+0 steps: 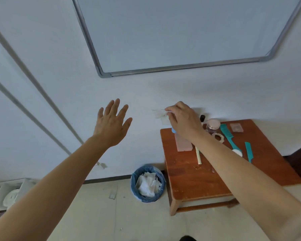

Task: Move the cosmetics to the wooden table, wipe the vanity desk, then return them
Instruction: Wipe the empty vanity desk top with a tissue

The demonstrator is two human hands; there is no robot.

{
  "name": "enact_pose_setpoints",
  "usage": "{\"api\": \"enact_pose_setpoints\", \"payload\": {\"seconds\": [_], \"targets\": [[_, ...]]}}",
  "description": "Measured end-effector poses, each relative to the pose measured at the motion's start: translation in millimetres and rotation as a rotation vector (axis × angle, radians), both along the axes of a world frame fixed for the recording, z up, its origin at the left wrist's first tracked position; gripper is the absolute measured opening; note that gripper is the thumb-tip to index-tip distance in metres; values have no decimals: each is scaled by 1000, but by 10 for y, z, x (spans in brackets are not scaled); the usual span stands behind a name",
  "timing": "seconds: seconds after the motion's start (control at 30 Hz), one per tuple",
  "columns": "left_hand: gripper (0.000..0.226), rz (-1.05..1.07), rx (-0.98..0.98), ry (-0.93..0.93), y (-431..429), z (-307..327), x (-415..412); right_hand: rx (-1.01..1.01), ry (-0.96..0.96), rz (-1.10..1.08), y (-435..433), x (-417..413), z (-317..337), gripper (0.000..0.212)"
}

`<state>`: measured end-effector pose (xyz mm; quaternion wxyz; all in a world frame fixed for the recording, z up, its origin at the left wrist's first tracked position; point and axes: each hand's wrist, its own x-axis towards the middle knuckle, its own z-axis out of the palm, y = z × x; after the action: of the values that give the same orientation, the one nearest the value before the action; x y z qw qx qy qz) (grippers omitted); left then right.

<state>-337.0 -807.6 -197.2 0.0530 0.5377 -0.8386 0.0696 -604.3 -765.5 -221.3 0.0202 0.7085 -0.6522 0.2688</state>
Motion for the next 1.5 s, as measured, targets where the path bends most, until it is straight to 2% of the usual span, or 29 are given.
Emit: {"api": "enact_pose_setpoints", "payload": {"seconds": [0.2,0.33,0.57,0.8,0.9,1.0,1.07,1.17,1.23,1.33,1.43,1.5], "targets": [[60,-152,174,-80,-845,-882,370,196,-29,-161,-395,488,-745,29],[59,-240,308,-112,-1097,-1560,513,293,-98,-233,-508,790,-1340,26],[63,-267,611,-250,-948,-3300,687,521,-272,-341,-552,1200,-3033,17],[67,-245,820,-353,-523,-5357,780,615,-497,-560,-414,1360,-4936,25],[69,-236,879,-377,-419,-6049,779,584,-490,-619,-359,1394,-5624,25],[69,-242,926,-390,-371,-6605,819,527,-454,-587,-304,1453,-6189,25],[71,-253,977,-404,-350,-6910,858,692,-400,-446,-242,1488,-6545,31],[78,-274,1001,-417,-299,-7168,910,1117,-141,-121,-89,1559,-6991,42],[77,-276,984,-377,-295,-7165,916,1201,-78,-76,-34,1597,-7062,41],[69,-252,886,-351,-342,-6889,936,1107,-182,-228,-25,1630,-6772,46],[66,-232,645,-220,-471,-6407,969,838,-90,-307,-96,1548,-6192,61],[65,-234,499,-114,-609,-5961,932,682,-53,-318,-182,1444,-5744,62]]}}
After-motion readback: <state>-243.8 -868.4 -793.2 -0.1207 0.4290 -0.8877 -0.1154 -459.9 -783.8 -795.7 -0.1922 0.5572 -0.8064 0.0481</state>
